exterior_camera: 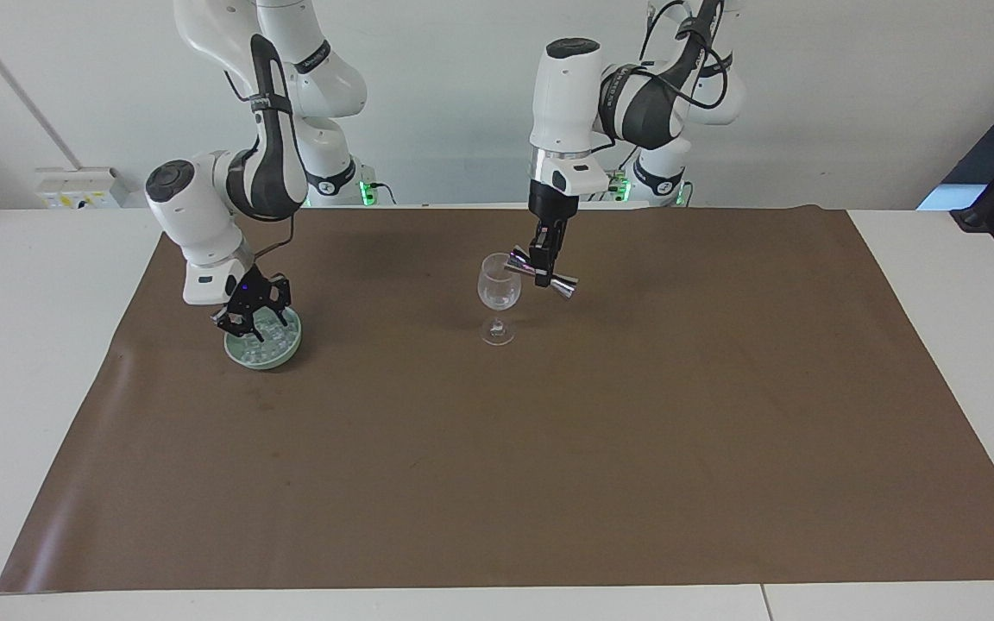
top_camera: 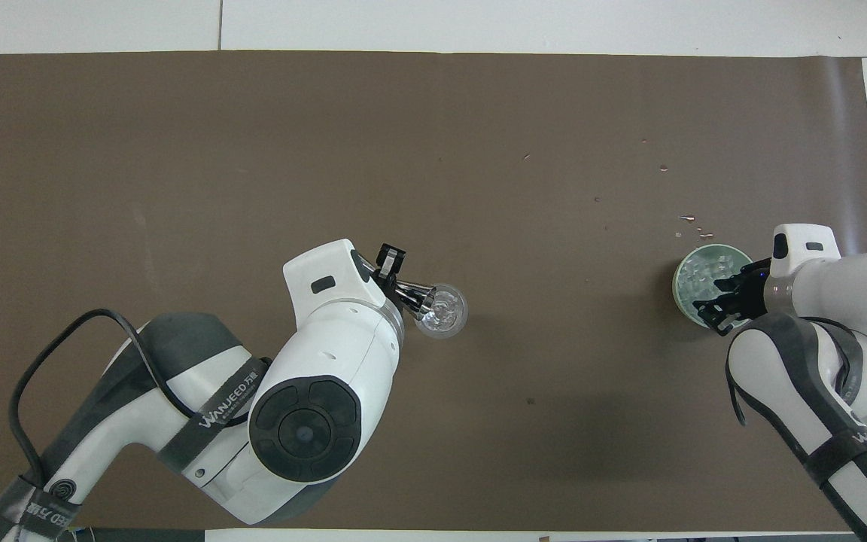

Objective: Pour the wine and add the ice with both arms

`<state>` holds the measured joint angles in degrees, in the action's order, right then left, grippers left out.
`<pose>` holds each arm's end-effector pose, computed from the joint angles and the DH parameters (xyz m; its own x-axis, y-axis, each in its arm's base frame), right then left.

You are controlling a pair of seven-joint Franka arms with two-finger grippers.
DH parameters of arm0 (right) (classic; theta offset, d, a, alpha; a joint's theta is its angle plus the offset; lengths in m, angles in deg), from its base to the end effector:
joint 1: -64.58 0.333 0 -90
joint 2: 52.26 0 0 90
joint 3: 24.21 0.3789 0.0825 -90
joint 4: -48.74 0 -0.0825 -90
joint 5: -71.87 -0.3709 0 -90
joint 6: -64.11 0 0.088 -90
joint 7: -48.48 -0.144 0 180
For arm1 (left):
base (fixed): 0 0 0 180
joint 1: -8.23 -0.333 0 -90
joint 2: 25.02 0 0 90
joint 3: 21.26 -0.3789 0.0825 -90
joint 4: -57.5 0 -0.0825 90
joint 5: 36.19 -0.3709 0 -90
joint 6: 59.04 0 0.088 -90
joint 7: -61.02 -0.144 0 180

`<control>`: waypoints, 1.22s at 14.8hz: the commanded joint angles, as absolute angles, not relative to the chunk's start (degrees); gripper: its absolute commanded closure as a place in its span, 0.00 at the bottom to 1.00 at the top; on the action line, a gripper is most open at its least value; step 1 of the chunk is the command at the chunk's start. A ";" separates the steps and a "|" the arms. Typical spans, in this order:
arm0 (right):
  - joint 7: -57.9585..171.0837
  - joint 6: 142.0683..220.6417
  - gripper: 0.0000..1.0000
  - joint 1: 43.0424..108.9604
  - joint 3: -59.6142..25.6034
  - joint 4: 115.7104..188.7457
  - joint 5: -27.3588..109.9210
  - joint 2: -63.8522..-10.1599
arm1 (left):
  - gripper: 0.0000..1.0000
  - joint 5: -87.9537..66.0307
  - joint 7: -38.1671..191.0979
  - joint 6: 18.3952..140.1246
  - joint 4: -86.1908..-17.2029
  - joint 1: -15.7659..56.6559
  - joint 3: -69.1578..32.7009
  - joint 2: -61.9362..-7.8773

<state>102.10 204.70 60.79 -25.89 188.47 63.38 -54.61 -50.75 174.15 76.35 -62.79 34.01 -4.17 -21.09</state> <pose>0.4730 -0.0418 0.3592 0.7423 0.6608 0.1112 0.6664 -0.7453 -0.0197 0.4122 -0.3740 0.5181 0.4577 0.8826 0.1072 0.8052 -0.4626 0.3710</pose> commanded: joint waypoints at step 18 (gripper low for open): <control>102.70 205.96 1.00 60.89 -25.70 190.24 61.85 -55.07 | 1.00 -50.28 176.52 73.24 -59.66 34.87 -5.35 -21.24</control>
